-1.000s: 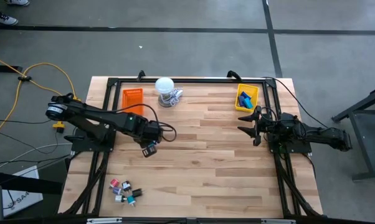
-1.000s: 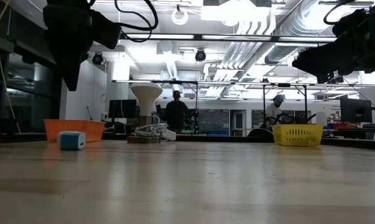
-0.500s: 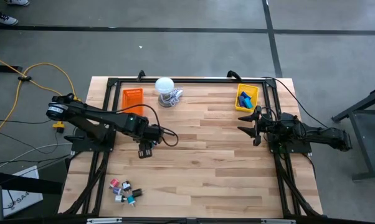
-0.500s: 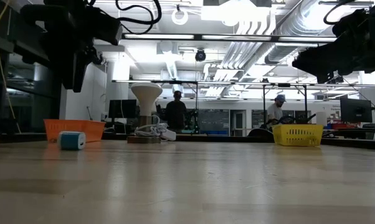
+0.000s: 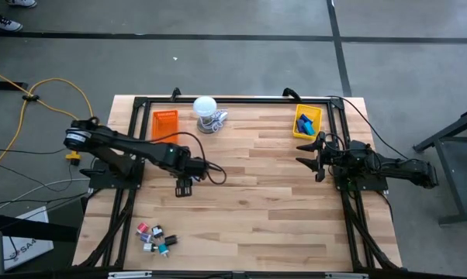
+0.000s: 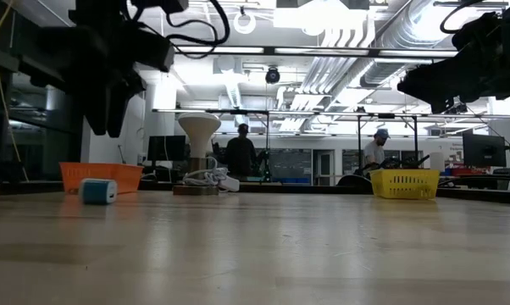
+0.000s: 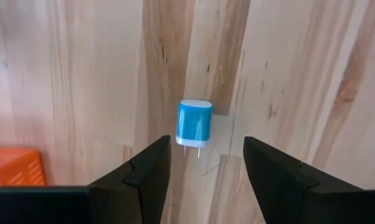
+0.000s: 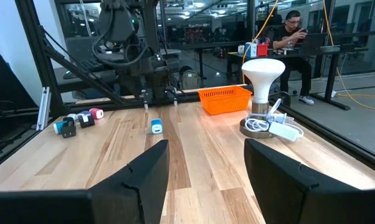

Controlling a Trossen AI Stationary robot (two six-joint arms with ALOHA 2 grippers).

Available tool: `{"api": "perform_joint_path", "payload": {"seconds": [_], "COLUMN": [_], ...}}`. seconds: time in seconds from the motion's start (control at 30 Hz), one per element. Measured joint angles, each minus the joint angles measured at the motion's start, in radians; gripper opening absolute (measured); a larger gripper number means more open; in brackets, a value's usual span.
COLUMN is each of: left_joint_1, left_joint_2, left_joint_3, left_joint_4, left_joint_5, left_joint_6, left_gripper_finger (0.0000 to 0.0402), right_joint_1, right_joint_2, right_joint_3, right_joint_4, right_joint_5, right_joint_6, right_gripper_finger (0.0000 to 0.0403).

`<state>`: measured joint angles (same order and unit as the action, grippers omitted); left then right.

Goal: Pick & Place Office items
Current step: Put the light blue charger adapter into the orange basket

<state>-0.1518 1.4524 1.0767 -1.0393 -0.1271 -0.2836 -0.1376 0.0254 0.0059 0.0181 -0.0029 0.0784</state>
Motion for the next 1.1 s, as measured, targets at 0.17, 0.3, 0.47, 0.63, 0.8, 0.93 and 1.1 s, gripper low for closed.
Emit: {"api": "perform_joint_path", "payload": {"seconds": [0.17, 0.3, 0.47, 0.63, 0.8, 0.93, 1.1], "left_joint_1": [0.012, 0.019, 0.020, 0.020, 0.018, 0.018, 0.018], "left_joint_2": [0.044, 0.069, 0.080, 0.080, 0.080, 0.080, 0.080], "left_joint_3": [0.000, 0.000, -0.004, -0.034, -0.084, -0.106, -0.144], "left_joint_4": [0.022, 0.055, 0.059, 0.073, 0.125, 0.144, 0.182], "left_joint_5": [-0.001, -0.001, -0.009, -0.009, -0.009, -0.009, -0.009], "left_joint_6": [0.032, 0.052, 0.030, -0.002, -0.005, -0.005, -0.008], "left_gripper_finger": [0.0191, 0.0191, 0.0191, 0.0192, 0.0192, 0.0192, 0.0192], "right_joint_1": [0.000, 0.000, 0.000, 0.000, 0.000, 0.000, 0.000], "right_joint_2": [0.000, 0.000, 0.000, 0.000, 0.000, 0.000, 0.000], "right_joint_3": [0.000, 0.000, 0.000, 0.000, 0.000, 0.000, 0.000], "right_joint_4": [0.000, 0.000, 0.000, 0.000, 0.000, 0.000, 0.000], "right_joint_5": [0.000, 0.000, 0.000, 0.000, 0.000, 0.000, 0.000], "right_joint_6": [0.000, 0.000, 0.000, 0.000, 0.000, 0.000, 0.000], "right_gripper_finger": [0.0195, 0.0195, 0.0195, 0.0195, 0.0195, 0.0195, 0.0195]}}
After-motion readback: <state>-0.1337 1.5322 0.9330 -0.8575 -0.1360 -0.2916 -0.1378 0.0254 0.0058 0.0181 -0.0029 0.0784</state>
